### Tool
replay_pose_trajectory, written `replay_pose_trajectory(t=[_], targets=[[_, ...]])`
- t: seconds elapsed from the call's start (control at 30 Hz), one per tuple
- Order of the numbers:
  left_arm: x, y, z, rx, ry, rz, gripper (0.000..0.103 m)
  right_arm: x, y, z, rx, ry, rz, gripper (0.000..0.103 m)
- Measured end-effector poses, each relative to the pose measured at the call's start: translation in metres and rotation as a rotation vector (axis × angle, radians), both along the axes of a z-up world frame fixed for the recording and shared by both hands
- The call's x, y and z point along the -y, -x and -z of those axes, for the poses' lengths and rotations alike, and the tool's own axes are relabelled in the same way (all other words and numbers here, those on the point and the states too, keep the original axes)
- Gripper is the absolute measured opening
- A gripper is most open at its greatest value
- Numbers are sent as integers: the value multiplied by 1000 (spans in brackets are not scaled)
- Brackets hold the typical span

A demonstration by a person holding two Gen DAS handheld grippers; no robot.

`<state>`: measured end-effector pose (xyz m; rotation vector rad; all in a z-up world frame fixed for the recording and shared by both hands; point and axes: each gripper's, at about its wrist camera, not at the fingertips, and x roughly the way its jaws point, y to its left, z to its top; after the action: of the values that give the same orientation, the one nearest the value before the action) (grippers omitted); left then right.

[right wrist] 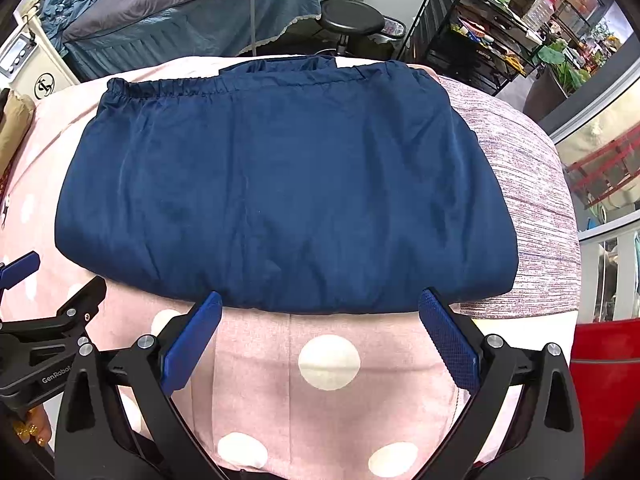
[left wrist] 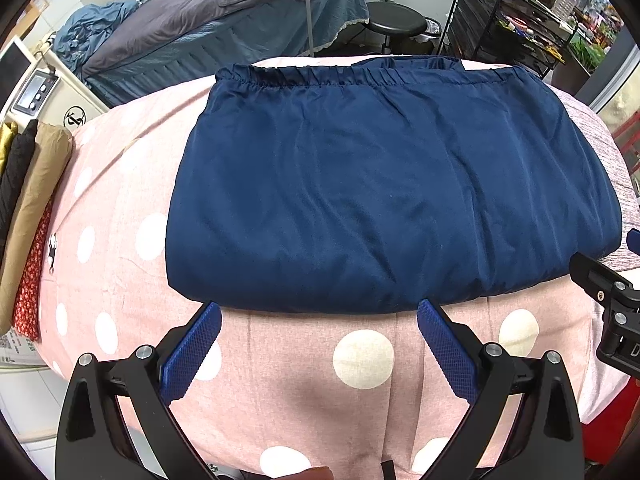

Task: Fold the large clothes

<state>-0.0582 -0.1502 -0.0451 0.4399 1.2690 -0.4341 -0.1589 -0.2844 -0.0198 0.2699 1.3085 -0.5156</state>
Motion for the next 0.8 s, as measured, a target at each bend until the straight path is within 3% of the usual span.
replay_pose_trajectory(t=[0.8], targets=[[-2, -1, 3, -8, -11, 2, 96, -2, 3, 4, -4, 3, -2, 97]])
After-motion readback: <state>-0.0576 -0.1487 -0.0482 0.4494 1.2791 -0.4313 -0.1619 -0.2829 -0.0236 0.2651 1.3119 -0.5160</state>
